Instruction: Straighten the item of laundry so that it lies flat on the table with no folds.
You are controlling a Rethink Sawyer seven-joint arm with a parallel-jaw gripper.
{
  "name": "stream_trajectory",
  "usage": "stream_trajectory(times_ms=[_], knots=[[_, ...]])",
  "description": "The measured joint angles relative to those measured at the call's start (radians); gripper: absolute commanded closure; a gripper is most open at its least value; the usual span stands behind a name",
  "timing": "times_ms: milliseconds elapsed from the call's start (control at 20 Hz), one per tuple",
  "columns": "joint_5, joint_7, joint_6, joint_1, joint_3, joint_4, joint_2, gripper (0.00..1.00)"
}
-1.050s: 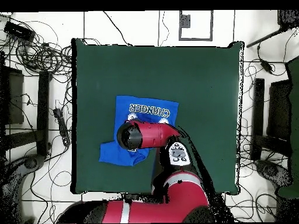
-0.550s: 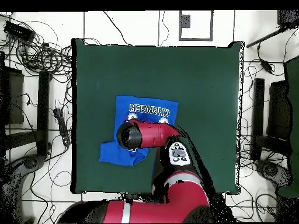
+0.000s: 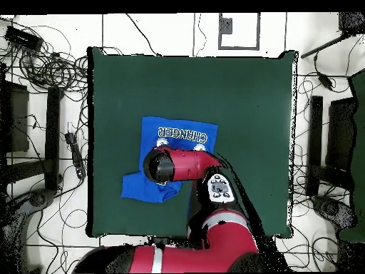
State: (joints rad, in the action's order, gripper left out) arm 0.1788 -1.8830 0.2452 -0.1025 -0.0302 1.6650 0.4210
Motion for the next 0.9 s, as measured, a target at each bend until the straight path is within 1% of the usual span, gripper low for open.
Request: stream_trajectory(times_ms=[300,500,900], knots=[[0.002,0.0,0.0,-0.022,-0.015,0.023,0.028,1.0],[0.02,0.0,0.0,-0.04,-0.031,0.033,0.058,1.0],[0.024,0.0,0.0,-0.046,-0.031,0.042,0.077,1.0]])
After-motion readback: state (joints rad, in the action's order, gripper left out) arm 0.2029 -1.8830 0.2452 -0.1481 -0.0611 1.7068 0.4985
